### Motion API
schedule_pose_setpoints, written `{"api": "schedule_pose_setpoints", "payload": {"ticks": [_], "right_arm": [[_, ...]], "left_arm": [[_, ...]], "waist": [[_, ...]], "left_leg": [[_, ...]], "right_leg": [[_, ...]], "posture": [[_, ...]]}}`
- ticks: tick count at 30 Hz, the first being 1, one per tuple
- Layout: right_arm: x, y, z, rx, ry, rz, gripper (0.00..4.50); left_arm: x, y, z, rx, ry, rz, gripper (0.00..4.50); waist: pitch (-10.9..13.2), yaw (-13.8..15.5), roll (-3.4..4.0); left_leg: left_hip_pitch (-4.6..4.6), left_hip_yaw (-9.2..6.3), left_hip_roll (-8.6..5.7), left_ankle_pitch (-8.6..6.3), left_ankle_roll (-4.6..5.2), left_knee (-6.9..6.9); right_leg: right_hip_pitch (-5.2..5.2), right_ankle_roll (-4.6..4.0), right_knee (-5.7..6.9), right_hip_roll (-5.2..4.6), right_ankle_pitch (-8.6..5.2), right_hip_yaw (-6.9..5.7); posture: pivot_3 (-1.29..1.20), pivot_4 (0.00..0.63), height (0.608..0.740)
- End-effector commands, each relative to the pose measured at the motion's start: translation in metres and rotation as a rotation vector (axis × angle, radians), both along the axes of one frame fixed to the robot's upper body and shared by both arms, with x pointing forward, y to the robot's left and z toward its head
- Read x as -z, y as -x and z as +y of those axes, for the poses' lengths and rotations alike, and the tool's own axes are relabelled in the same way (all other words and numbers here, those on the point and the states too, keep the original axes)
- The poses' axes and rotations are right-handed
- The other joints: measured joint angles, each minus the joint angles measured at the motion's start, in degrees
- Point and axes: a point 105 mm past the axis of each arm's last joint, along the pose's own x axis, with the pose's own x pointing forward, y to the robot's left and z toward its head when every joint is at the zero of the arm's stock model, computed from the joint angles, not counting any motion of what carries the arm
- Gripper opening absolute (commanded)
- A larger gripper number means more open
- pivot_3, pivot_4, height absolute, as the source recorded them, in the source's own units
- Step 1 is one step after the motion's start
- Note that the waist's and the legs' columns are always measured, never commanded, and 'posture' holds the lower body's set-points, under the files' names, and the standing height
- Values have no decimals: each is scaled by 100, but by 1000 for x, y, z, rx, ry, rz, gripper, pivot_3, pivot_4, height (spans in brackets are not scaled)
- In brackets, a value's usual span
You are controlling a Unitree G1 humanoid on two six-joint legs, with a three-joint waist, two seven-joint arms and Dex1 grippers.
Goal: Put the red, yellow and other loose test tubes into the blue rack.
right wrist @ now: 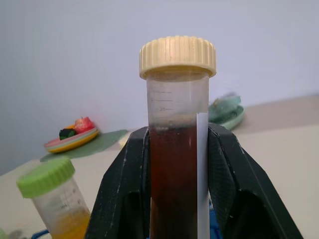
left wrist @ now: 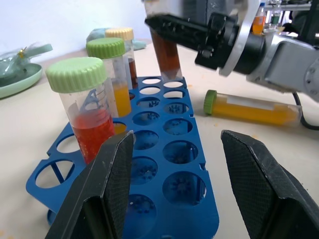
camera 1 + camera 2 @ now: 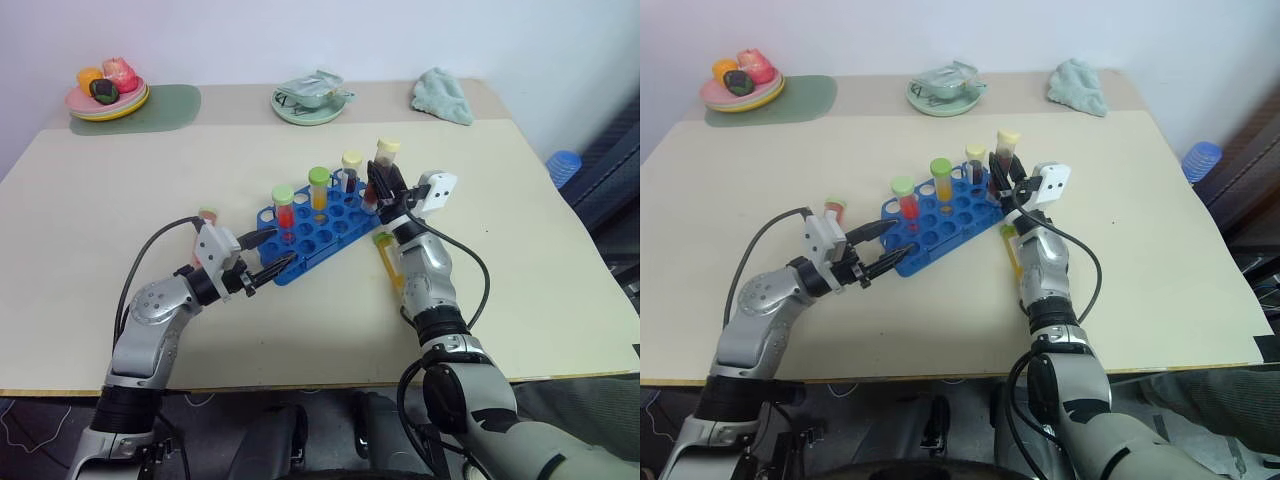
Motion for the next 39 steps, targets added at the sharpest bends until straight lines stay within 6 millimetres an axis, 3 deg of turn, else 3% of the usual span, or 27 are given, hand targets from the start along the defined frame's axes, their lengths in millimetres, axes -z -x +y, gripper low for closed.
{"api": "schedule_pose_setpoints", "payload": {"ticks": [1, 8, 22, 26, 29, 35, 39], "right_arm": [[-8, -2, 4, -13, -19, -36, 1165], [11, -3, 3, 9, 19, 3, 1165], [31, 7, 0, 61, 131, -30, 1165], [33, 12, 2, 64, 158, -57, 2887], [21, 12, -1, 129, 229, -115, 4295], [-26, 16, -12, 268, 398, -261, 4295], [-44, 30, -25, 332, 527, -213, 4295]], "left_arm": [[-13, 5, 2, -4, 1, -39, 2853], [-19, 5, 2, -13, -5, -46, 2853], [-22, 3, -1, 2, -13, -57, 2853], [-22, 3, -2, 6, -12, -58, 2853], [-21, 4, -3, 8, -12, -54, 2853], [-19, 6, -7, 29, -4, -43, 2853], [-16, 8, -12, 65, -4, -31, 2853]], "waist": [[0, -26, 0], [-1, -111, 1], [-4, -101, -1], [-7, -112, -6], [-7, -136, -6], [-3, -89, 0], [-3, -53, 0]], "left_leg": [[0, 0, 0, 0, 0, 0], [10, -2, 0, 2, -3, 0], [13, -4, 1, 3, -5, 0], [17, -4, 1, 3, -5, 0], [25, -4, 2, 3, -5, -1], [19, -4, 3, 6, -11, -3], [11, -5, 2, 6, -12, -2]], "right_leg": [[0, 0, 0, 0, 0, 0], [8, 0, 5, 0, 0, 0], [13, 0, 3, 1, 0, 0], [16, 0, 4, 2, 0, 0], [19, 0, 8, 3, 0, 4], [11, -1, 13, 3, -1, 4], [4, -1, 12, 3, -1, 4]], "posture": [[0, 150, 740], [0, 150, 740], [0, 150, 740], [0, 150, 740], [0, 150, 740], [0, 150, 740], [0, 150, 740]]}}
